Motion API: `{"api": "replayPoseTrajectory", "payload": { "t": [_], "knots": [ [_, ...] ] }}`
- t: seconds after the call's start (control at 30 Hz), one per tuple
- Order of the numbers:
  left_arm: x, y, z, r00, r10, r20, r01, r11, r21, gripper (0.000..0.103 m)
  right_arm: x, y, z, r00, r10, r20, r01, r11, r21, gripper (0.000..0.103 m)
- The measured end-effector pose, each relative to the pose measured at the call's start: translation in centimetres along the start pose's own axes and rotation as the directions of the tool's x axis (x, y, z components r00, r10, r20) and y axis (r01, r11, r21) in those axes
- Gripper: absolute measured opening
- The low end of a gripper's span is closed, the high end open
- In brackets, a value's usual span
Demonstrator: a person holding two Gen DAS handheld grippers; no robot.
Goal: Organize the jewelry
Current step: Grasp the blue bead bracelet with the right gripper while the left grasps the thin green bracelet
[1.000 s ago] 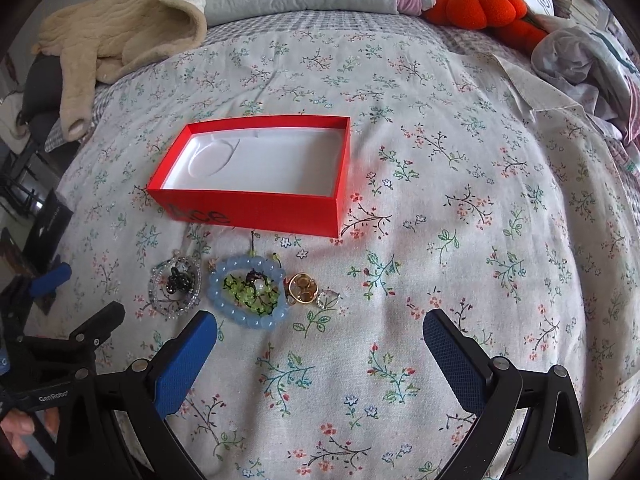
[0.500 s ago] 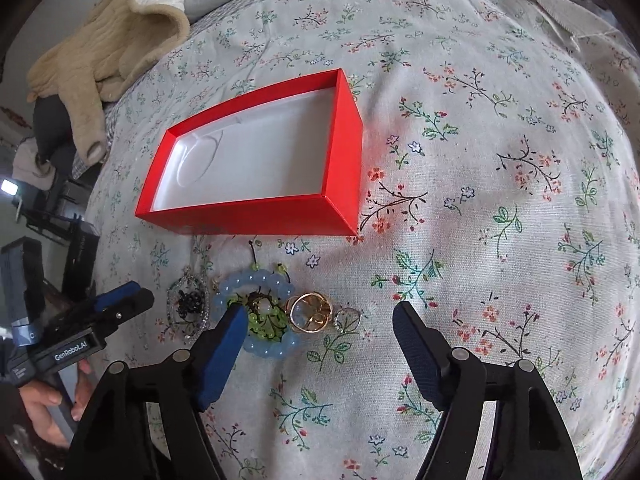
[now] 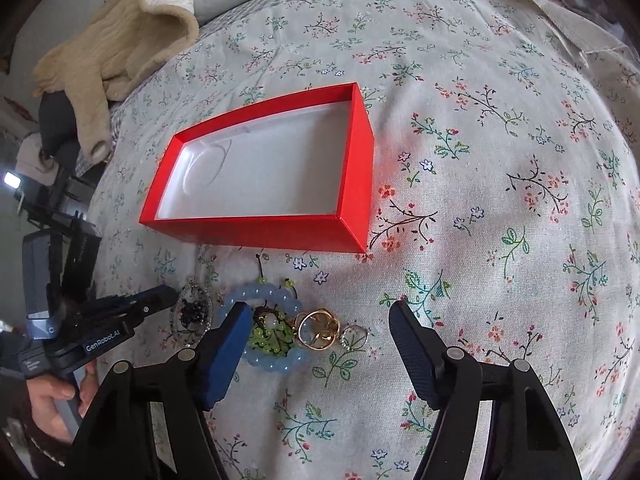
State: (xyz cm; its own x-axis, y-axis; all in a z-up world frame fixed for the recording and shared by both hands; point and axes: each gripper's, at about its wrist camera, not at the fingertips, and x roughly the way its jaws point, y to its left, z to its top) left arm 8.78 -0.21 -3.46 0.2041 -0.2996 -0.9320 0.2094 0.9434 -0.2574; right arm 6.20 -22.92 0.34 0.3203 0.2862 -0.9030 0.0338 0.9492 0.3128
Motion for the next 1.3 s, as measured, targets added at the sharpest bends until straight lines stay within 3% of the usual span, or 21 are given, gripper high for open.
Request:
{"api": "replayPoseTrajectory", "payload": {
  "t": [0.13,0.27,0.53,0.83,1.17,1.3],
  "knots": [
    [-0.1,-0.6,0.0,1.000,0.019,0.015,-0.019,1.000,0.017,0.004,-0.1,0.5,0.2,1.000,0.016,0.012,-0.016,1.000,-0.012,0.065],
    [-1.7,-0.8,0.1,0.997,0.017,0.078,-0.019,1.000,0.021,0.003,-0.3,1.0,0.2,0.999,0.033,0.021,-0.032,0.999,-0.034,0.056],
    [-5.8,0.6,-0.6,0.979,-0.038,0.199,0.037,0.999,0.008,0.003,1.0,2.4,0.9,0.999,0.055,0.002,-0.054,0.996,-0.069,0.030],
    [-7.4,1.6,-0.6,0.966,-0.033,0.257,0.039,0.999,-0.017,0.003,3.7,3.1,1.3,0.997,-0.052,-0.052,0.046,0.992,-0.114,0.014],
    [-7.5,1.9,-0.6,0.966,-0.013,0.260,0.019,1.000,-0.019,0.003,4.3,3.5,0.4,0.981,-0.154,-0.119,0.130,0.973,-0.192,0.013],
    [-7.8,1.9,-0.6,0.964,0.001,0.268,0.006,1.000,-0.024,0.003,4.2,3.7,0.2,0.982,-0.159,-0.102,0.134,0.967,-0.215,0.012]
  ]
}}
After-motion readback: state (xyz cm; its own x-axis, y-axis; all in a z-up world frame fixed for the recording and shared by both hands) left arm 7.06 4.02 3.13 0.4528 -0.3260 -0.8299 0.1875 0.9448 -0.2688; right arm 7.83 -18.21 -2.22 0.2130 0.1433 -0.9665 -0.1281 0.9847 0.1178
